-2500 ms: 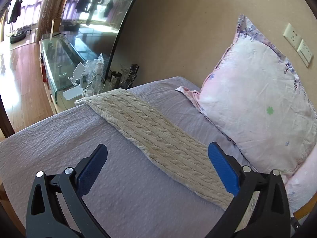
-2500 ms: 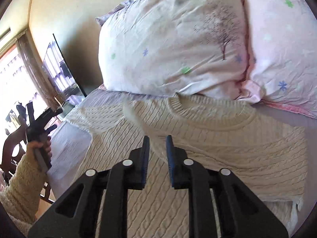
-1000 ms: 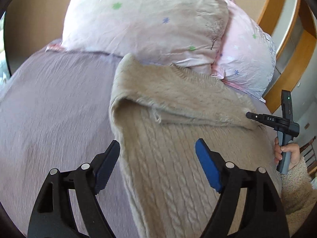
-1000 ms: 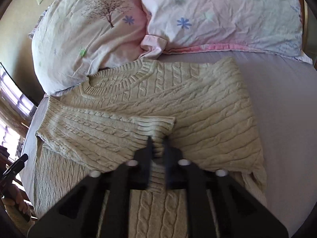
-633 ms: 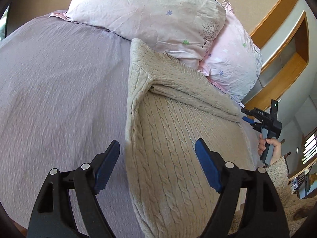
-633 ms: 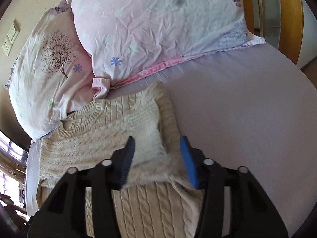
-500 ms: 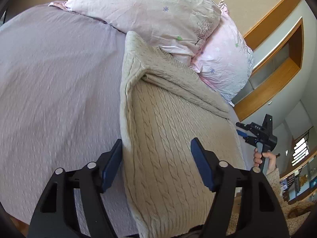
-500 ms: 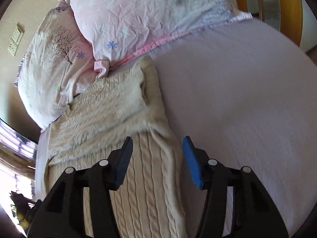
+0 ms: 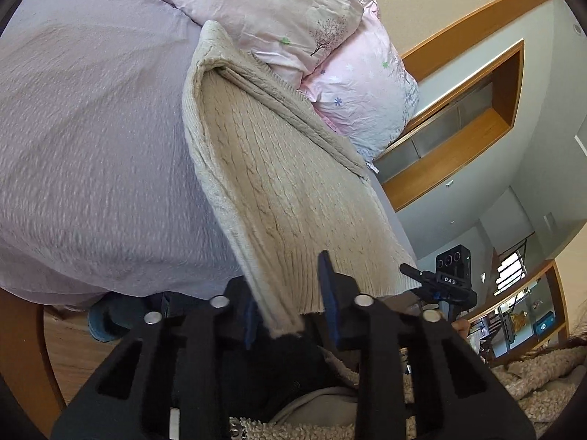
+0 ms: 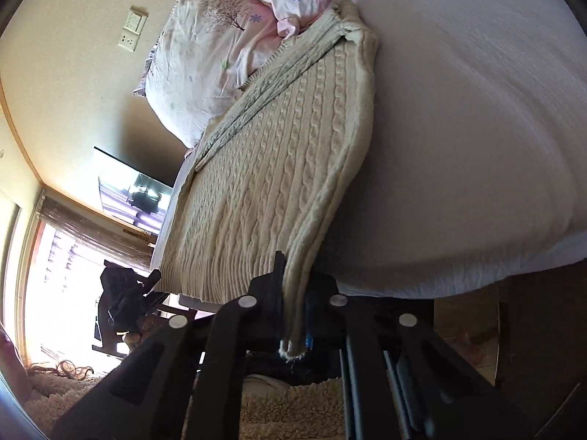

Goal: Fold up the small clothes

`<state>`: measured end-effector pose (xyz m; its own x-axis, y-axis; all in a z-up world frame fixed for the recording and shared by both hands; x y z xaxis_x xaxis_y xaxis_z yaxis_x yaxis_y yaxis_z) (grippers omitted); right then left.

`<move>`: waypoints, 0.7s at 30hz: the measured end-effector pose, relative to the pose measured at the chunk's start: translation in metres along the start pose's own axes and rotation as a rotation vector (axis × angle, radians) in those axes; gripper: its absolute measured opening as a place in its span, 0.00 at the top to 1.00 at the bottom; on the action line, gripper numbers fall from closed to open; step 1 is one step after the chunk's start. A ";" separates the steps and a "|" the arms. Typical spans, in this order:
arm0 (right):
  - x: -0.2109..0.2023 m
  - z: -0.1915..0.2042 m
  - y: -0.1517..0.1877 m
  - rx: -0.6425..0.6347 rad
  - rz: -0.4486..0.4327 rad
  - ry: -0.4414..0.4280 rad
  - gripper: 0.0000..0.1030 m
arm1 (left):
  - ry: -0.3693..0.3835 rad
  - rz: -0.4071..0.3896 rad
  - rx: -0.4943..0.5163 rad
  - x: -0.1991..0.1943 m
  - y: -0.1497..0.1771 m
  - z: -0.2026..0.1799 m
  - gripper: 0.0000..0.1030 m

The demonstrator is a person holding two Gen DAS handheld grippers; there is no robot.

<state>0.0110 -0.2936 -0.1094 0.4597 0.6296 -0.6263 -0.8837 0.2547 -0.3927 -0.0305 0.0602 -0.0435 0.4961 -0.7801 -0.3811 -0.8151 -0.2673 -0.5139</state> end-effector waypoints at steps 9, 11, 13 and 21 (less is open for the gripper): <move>0.008 0.075 -0.193 -0.113 -0.322 -0.055 0.93 | -0.057 -0.177 0.049 0.024 -0.174 -0.005 0.93; 0.034 0.065 -0.237 -0.053 -0.349 -0.026 0.93 | -0.109 -0.235 0.003 0.040 -0.230 0.017 0.93; 0.069 0.037 -0.276 0.038 -0.352 0.033 0.93 | -0.185 -0.248 -0.023 0.067 -0.277 0.044 0.93; 0.139 -0.043 -0.316 0.234 -0.291 0.303 0.55 | -0.306 -0.098 -0.139 0.145 -0.305 0.115 0.90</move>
Point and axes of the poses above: each gripper's, at about its wrist camera, not at the fingertips, and x roughly the way its jaws point, z to its left, y to its underside, the point moved 10 cm from there along x, roughly the way its jaws point, and after that the axes turned 6 degrees about y, right-handed, at the moved point
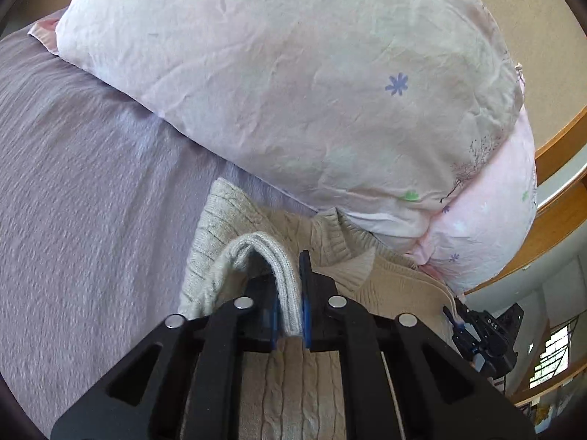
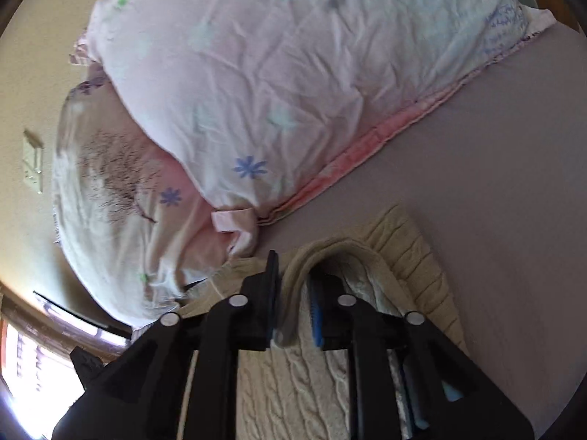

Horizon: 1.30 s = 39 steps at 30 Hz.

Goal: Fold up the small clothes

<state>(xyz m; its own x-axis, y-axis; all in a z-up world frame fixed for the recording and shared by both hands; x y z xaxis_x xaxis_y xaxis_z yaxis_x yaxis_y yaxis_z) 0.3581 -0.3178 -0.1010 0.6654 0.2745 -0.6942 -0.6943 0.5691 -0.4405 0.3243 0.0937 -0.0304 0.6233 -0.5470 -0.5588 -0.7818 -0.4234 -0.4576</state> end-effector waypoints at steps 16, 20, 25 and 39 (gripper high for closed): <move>-0.058 0.005 -0.004 -0.113 -0.193 -0.040 0.06 | 0.075 0.068 -0.064 -0.055 0.046 0.034 0.45; -0.060 0.004 -0.003 -0.102 -0.180 -0.072 0.06 | 0.074 0.056 -0.042 -0.042 0.050 0.028 0.49; -0.063 0.011 -0.001 -0.118 -0.169 -0.104 0.06 | 0.167 0.058 -0.186 -0.030 0.058 0.020 0.79; -0.101 -0.028 -0.041 -0.141 -0.300 0.014 0.06 | 0.742 0.445 -0.303 0.140 0.122 -0.258 0.80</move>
Point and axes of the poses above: each gripper's, at about its wrist camera, not at the fingertips, and x roughly the way its jaws point, z to its left, y to its underside, the point moved 10 cm from there along x, roughly the way its jaws point, and after that the axes turned 6 degrees about y, right-handed, at the moved point
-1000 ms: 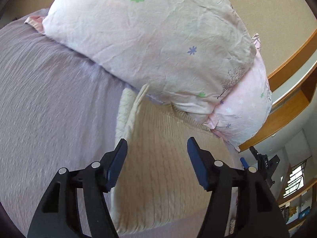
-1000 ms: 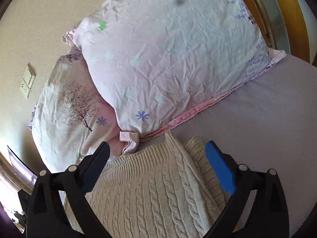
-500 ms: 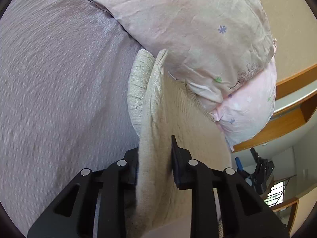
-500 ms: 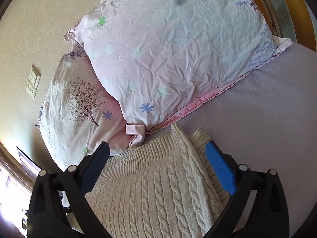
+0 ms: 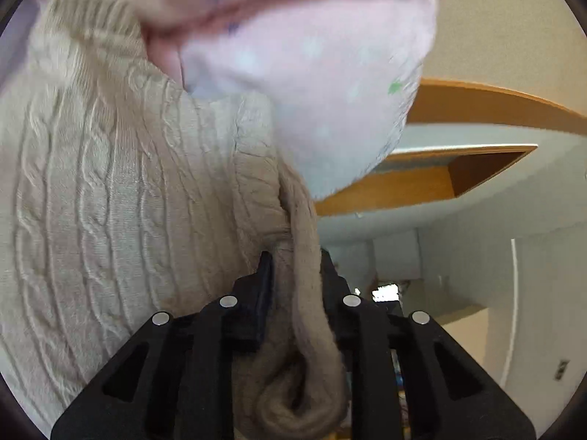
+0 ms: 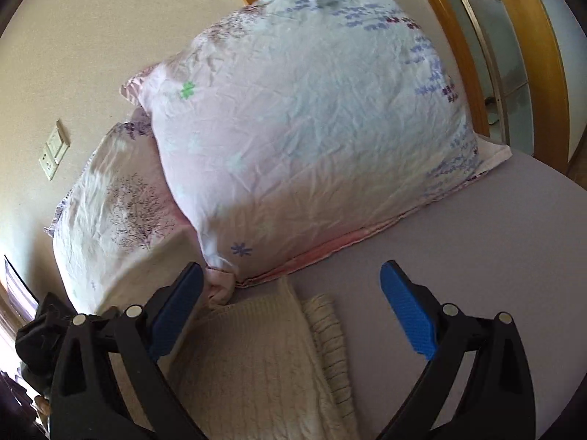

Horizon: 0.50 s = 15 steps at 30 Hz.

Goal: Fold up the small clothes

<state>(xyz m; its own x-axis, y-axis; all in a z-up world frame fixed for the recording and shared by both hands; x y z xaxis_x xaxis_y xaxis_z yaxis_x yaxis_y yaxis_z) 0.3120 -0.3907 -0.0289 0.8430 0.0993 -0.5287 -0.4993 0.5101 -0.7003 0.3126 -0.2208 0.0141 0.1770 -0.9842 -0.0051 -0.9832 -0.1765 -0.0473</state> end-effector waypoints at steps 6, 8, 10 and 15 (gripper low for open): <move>0.002 -0.004 0.007 0.064 0.120 -0.130 0.10 | -0.037 -0.021 0.238 -0.035 0.008 -0.034 0.40; 0.008 0.003 0.019 0.015 0.180 -0.130 0.16 | -0.189 -0.140 0.326 -0.077 -0.005 -0.034 0.29; 0.019 0.008 0.034 -0.030 0.251 -0.097 0.31 | -0.393 -0.209 0.391 -0.108 -0.017 -0.019 0.27; 0.032 0.019 0.063 -0.115 0.356 -0.086 0.63 | -0.563 -0.172 0.324 -0.136 -0.012 0.037 0.26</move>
Point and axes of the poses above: each gripper's, at about its wrist camera, not at the fingertips, and x roughly the way its jaws point, z to its left, y to its underside, the point moved 10 cm from there along x, roughly the way its jaws point, and after that the axes turned 6 degrees about y, right-handed, at the moved point
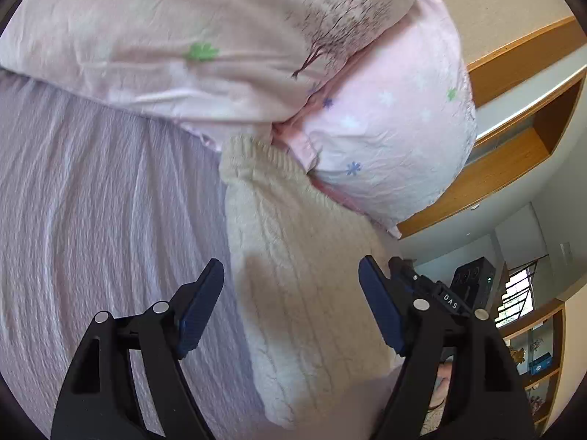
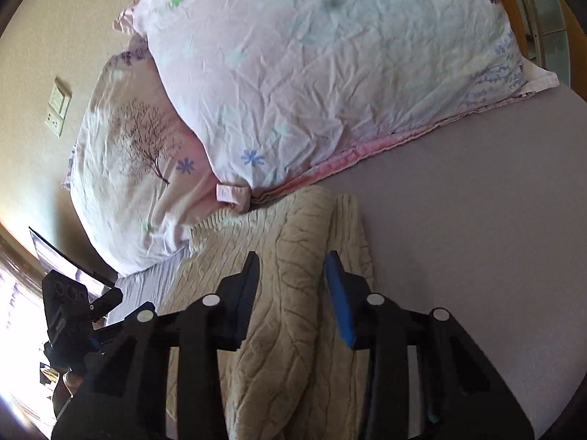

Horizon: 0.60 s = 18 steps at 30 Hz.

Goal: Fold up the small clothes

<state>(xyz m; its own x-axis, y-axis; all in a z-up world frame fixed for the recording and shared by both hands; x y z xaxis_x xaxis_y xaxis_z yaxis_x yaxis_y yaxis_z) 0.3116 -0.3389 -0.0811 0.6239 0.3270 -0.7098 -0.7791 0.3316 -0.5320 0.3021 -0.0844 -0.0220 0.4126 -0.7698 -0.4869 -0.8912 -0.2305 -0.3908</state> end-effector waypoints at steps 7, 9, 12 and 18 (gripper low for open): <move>0.006 -0.031 -0.008 0.143 -0.029 0.024 0.84 | -0.046 0.085 0.032 0.036 0.026 0.008 0.21; 0.009 -0.037 -0.004 0.169 0.016 0.076 0.41 | -0.044 0.093 0.033 0.042 0.031 0.004 0.20; 0.011 -0.032 -0.002 0.125 0.038 0.091 0.17 | -0.054 0.084 0.060 0.048 0.035 -0.003 0.16; 0.029 -0.023 0.014 0.163 0.122 -0.037 0.64 | -0.004 0.040 0.033 0.052 0.033 -0.005 0.50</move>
<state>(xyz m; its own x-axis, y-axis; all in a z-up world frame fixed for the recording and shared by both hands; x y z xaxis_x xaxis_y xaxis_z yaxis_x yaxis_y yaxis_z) 0.3177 -0.3455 -0.1200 0.5300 0.4049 -0.7451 -0.8305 0.4255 -0.3595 0.2931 -0.1347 -0.0566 0.3772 -0.7760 -0.5056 -0.9005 -0.1796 -0.3961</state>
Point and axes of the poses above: each gripper's, at about its wrist camera, not at the fingertips, and x roughly the way its jaws point, z to its left, y to its underside, the point moved 10 cm from there along x, roughly the way its jaws point, and after that the axes turned 6 degrees about y, right-handed, at the moved point
